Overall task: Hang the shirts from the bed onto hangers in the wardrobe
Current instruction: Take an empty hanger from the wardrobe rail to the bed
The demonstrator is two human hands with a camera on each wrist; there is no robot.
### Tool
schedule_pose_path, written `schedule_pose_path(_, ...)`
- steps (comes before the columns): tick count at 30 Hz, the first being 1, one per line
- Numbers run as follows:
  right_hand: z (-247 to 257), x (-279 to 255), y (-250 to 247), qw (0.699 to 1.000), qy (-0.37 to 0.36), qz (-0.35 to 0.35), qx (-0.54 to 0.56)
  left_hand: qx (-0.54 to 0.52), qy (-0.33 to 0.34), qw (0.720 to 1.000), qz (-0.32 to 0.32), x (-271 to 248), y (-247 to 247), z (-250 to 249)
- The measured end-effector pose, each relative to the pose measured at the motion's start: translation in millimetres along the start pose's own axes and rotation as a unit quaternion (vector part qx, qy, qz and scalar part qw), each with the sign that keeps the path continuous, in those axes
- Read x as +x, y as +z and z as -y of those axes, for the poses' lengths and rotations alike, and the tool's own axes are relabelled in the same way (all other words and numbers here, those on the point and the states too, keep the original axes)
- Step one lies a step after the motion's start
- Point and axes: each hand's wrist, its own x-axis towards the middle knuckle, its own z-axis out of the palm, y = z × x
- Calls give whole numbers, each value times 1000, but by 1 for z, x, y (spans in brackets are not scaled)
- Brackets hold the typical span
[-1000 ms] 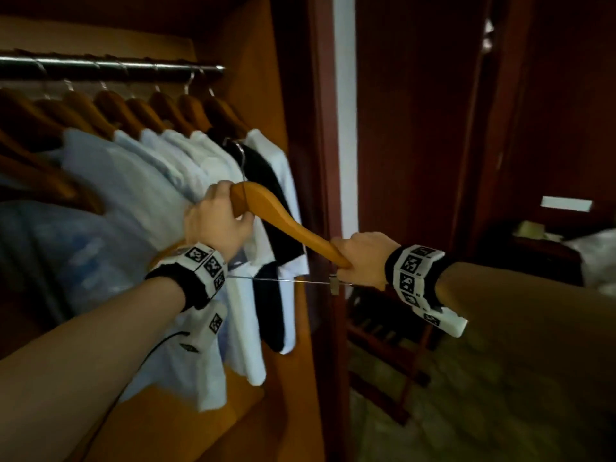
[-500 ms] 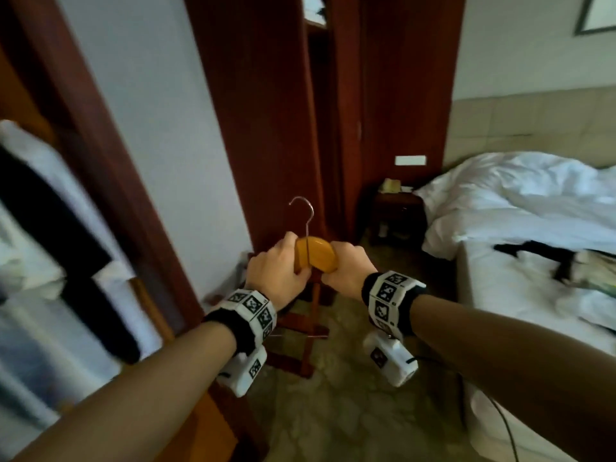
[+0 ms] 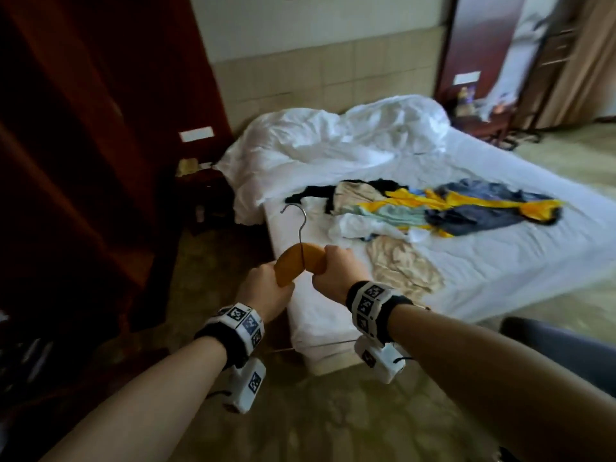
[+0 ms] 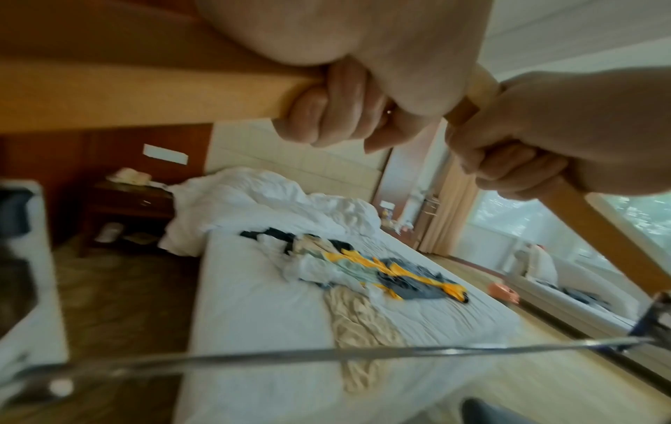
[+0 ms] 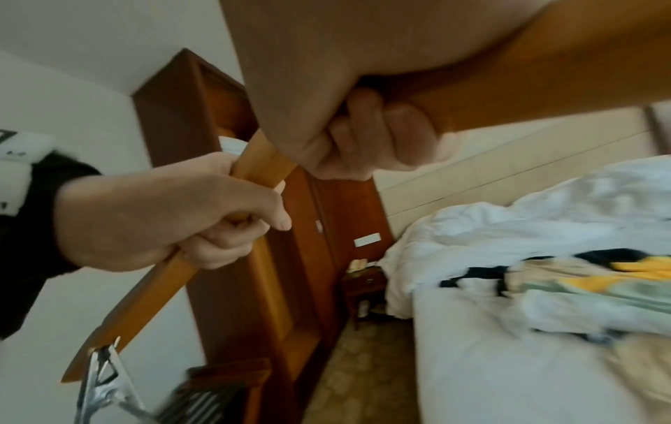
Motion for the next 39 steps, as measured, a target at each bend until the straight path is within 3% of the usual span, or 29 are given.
schedule_pose_path(5,-122,3,-56,989,141,-39,-8,10,89,991,96,41,107,-96)
schedule_pose_path(13,-254,56,-113,959,262,-108,21,18,200,960,192,134,225,-199)
schedule_pose_path(19,-308,146,-145,946,301,-114,46,45,222,943,242,237,273,-252)
schedule_pose_path(29,-386,283,-199,942,316,-109,41,47,233,939,250,376,332,-326)
schedule_pose_path(35,-445,361,-212,950,303,-67,40,42,193,944,264,445,379,-350)
schedule_pose_path(39,-498,421,-220,962,270,-23,31,41,162,957,237,490,423,-364)
